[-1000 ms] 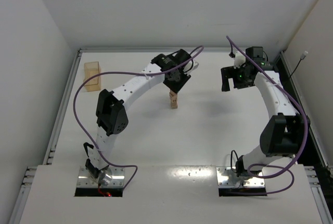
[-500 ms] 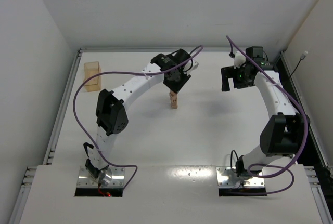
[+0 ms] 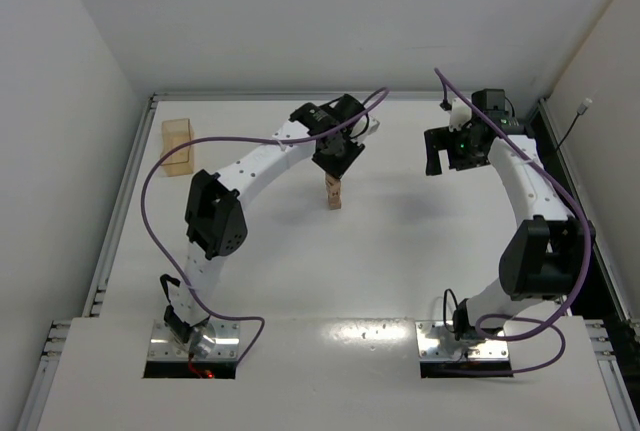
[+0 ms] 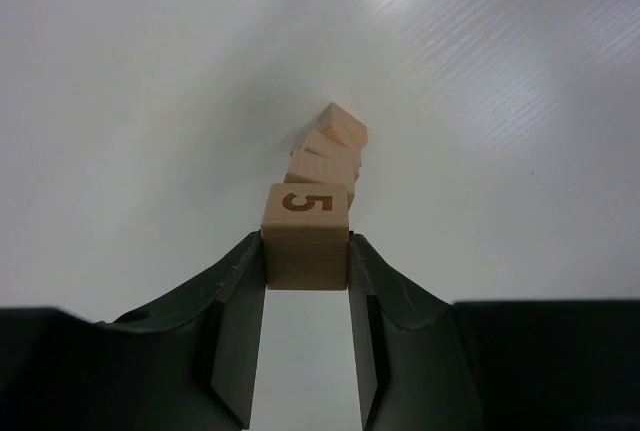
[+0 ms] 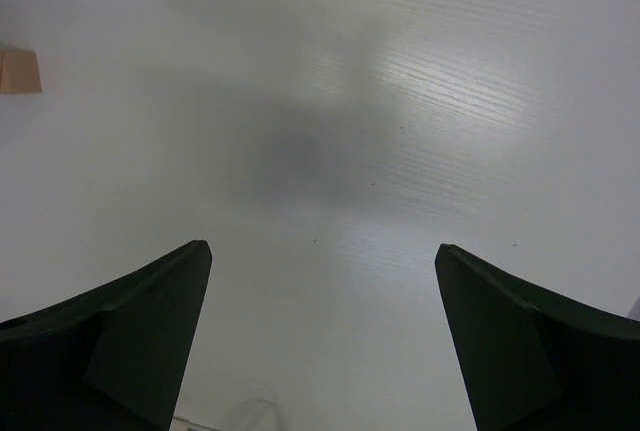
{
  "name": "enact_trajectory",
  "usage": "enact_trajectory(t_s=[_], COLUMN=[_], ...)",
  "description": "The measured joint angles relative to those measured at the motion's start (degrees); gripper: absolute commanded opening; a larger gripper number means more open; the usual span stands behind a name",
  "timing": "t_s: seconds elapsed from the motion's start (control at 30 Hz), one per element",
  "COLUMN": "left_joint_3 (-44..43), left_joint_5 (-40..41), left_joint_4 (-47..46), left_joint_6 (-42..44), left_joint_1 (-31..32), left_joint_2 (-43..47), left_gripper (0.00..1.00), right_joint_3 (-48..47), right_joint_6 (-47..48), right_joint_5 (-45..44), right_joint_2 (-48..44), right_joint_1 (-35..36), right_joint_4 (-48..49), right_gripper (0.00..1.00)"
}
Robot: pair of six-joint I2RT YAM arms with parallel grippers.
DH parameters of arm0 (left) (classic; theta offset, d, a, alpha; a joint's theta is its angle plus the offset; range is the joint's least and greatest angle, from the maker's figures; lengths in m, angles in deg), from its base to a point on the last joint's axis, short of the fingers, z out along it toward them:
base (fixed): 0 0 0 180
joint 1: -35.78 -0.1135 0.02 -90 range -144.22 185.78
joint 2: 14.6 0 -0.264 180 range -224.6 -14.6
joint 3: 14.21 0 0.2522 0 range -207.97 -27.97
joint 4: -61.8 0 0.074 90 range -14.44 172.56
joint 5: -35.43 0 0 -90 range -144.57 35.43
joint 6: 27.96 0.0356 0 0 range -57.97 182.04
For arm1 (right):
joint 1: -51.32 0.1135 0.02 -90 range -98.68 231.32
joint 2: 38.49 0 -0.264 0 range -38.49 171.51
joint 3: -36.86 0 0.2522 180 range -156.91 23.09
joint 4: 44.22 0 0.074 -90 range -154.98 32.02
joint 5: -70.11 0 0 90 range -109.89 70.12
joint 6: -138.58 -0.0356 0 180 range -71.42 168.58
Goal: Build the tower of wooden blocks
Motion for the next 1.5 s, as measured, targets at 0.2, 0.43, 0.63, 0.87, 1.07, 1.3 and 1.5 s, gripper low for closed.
enact_trajectory(t_s=[0.2, 0.43, 0.63, 0.87, 1.07, 1.3, 1.5], left_joint_3=[0.0, 0.0, 0.0, 5.8, 9.7, 21.9, 36.6], left_joint_5=[-0.2, -0.4, -0.4, 0.6, 6.8, 11.0, 7.3], left_joint_4=[0.0, 0.0, 0.0, -5.5, -10.3, -13.8, -16.9], left_joint_6=[0.0, 0.3, 0.1, -2.2, -5.7, -8.7, -8.8], left_joint_1=[-0.1, -0.2, -0.5, -2.1, -6.2, -17.0, -26.6], left_joint_2=[0.0, 0.0, 0.0, 7.5, 18.3, 21.4, 23.5], left_gripper=[0.40, 0.77, 1.00, 1.00, 1.00, 1.00, 1.00], right_joint_3=[0.0, 0.0, 0.0, 0.7, 4.9, 10.1, 10.4], right_joint_6=[0.0, 0.0, 0.0, 0.4, 1.8, 3.9, 4.5], right_joint_5=[0.0, 0.0, 0.0, 1.2, 1.1, -1.2, -2.3], right_joint_2=[0.3, 0.4, 0.4, -0.6, -4.8, -10.9, -11.2], right_joint_1=[0.0, 0.0, 0.0, 0.0, 0.7, 2.1, 2.5], right_joint_4=[0.0, 0.0, 0.0, 0.7, 2.1, 7.1, 10.4], right_gripper=[0.92, 0.92, 0.92, 0.92, 0.89, 0.92, 0.94])
